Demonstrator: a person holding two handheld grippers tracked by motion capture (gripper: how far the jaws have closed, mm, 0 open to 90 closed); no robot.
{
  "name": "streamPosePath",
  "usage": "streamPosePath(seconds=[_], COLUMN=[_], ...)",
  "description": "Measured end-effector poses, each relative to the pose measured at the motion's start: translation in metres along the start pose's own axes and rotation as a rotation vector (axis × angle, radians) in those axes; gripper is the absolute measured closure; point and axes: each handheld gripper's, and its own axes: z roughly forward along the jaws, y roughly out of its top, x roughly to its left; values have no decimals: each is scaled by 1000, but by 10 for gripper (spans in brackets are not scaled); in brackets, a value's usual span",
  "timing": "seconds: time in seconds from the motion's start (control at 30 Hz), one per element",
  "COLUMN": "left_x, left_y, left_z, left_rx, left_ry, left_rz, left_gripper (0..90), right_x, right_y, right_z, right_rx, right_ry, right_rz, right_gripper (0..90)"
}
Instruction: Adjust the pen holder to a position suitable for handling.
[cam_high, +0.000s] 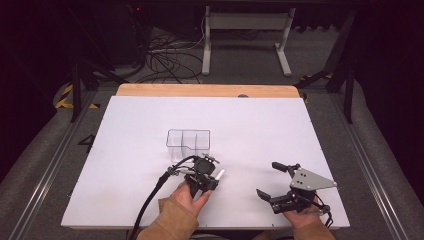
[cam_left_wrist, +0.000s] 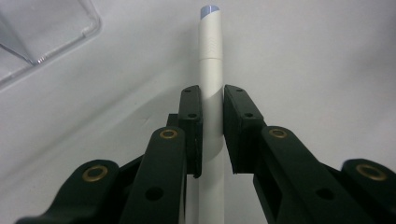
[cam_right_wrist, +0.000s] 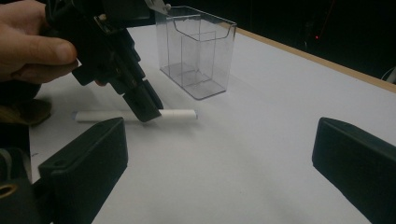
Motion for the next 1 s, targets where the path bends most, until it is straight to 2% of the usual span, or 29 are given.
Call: streamPosePath(seconds=[0.17,0.67,0.87,0.93,1.0], left_x=[1,10,12,13,14], left_y=[-1,0,2,2,2], left_z=[-14,-57,-64,-67,-69], left_rx=[-76,-330,-364,-386,-408], left_ry=[-47,-103,-104,-113,-140], left_rz=[11,67,88,100,93], left_gripper=[784,784,784,784,784], right_x=[0,0,0,0,0], right_y=[0,-1,-1,-1,-1], right_z=[0,1,1,1,1], right_rx=[0,1,3,4,4], right_ry=[1,4,2,3,3], right_rz=[1,3,1,1,0], right_gripper=[40,40,40,40,40])
